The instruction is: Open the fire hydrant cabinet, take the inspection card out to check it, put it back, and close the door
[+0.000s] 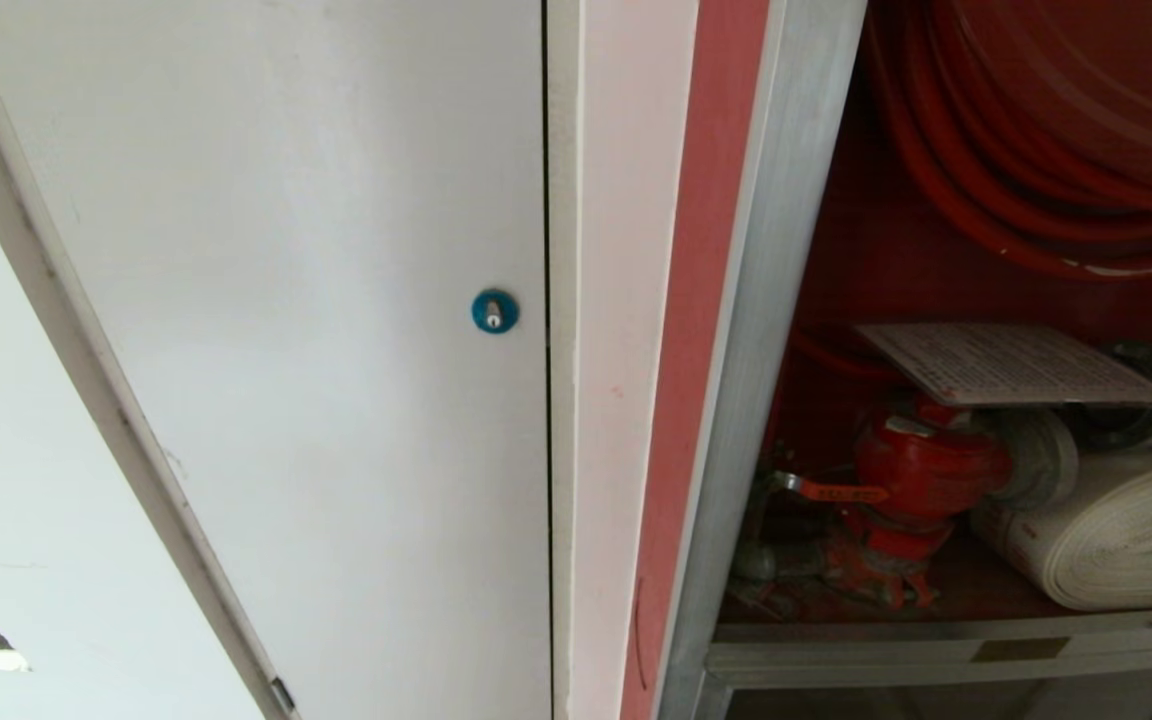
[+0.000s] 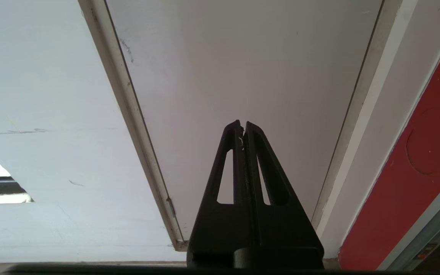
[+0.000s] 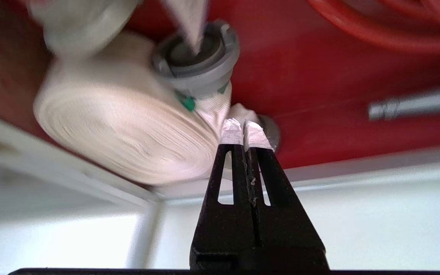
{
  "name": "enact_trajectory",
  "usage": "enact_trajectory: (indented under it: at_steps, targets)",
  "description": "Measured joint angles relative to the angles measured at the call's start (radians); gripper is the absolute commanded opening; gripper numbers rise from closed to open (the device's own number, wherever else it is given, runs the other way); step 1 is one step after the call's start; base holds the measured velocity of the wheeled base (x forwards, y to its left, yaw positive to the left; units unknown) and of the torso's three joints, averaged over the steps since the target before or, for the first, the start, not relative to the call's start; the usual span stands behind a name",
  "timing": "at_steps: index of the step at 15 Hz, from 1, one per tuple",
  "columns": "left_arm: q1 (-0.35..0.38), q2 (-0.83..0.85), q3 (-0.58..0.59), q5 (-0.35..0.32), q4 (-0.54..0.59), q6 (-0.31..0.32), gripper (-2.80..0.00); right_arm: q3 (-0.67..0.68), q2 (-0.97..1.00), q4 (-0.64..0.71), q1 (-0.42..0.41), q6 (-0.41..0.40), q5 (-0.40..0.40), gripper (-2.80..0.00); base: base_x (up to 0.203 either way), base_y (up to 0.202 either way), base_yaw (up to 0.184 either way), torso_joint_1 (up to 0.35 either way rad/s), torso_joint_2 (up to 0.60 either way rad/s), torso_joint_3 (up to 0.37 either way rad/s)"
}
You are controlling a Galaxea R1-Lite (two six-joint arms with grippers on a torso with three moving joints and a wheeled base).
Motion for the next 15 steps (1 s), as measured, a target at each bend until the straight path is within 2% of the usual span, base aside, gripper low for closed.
enact_trajectory:
  at_steps: [2,5,8,10,13,14,15]
  targets:
    - [0.0,0.0,0.0,0.0,0.0,0.0,-2.8,0.006,0.016,-0.004,0.0,-0.082,0.0,-2.8,0.0,0.0,0.0,0.0,0.0,0.0]
    - [0.0,0.0,0.0,0.0,0.0,0.0,-2.8,0.008,0.049,-0.004,0.008,-0.141,0.02,-2.8,0.0,0.0,0.0,0.0,0.0,0.0]
    - [0.0,0.0,0.0,0.0,0.0,0.0,-2.8,0.008,0.076,-0.005,0.01,-0.156,0.128,-2.8,0.0,0.0,0.0,0.0,0.0,0.0]
    - [0.0,0.0,0.0,0.0,0.0,0.0,-2.8,0.004,0.094,-0.006,0.01,-0.194,0.198,-2.8,0.0,0.0,0.0,0.0,0.0,0.0]
    - [0.0,0.0,0.0,0.0,0.0,0.0,-2.8,-0.003,0.11,-0.008,0.006,-0.243,0.212,-2.8,0.0,0.0,0.0,0.0,0.0,0.0]
    - [0.0,0.0,0.0,0.0,0.0,0.0,-2.8,-0.006,0.113,-0.009,-0.006,-0.28,0.212,0.0,0.0,0.0,0.0,0.0,0.0,0.0]
    - [0.0,0.0,0.0,0.0,0.0,0.0,-2.8,-0.006,0.115,-0.008,-0.018,-0.328,0.213,0.0,0.0,0.0,0.0,0.0,0.0,0.0]
